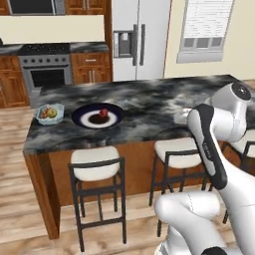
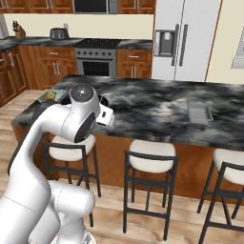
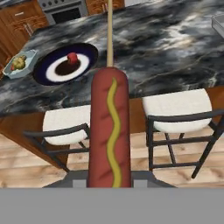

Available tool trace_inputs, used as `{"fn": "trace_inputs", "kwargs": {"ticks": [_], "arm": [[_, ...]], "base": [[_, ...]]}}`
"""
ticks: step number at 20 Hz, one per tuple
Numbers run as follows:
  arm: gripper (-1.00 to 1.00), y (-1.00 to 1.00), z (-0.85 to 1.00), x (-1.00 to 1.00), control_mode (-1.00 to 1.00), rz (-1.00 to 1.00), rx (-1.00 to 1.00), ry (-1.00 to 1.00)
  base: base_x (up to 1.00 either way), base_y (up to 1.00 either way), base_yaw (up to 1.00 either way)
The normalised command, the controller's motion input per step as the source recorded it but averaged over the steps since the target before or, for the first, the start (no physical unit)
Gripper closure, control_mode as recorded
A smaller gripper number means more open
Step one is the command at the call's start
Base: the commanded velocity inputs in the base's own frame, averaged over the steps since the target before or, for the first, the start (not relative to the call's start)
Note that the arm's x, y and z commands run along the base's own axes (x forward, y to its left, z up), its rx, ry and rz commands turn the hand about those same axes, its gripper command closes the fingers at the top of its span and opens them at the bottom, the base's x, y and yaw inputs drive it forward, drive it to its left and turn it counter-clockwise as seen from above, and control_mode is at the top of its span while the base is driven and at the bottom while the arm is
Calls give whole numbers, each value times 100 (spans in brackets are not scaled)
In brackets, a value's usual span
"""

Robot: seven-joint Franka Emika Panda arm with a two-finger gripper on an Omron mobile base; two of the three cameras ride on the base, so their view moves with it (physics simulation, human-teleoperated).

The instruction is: Place one cooked food and one vegetable from the large plate to each tupperware container.

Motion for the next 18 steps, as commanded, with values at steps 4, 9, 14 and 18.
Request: {"fn": "trace_inputs", "kwargs": {"ticks": [4,9,14,18], "arm": [[100,0,0,0,100,0,0,0],[100,0,0,0,100,0,0,0],[100,0,0,0,100,0,0,0],[100,0,0,0,100,0,0,0]], "base": [[36,-94,0],[100,-50,-1],[100,-8,-4],[-3,68,1]]}}
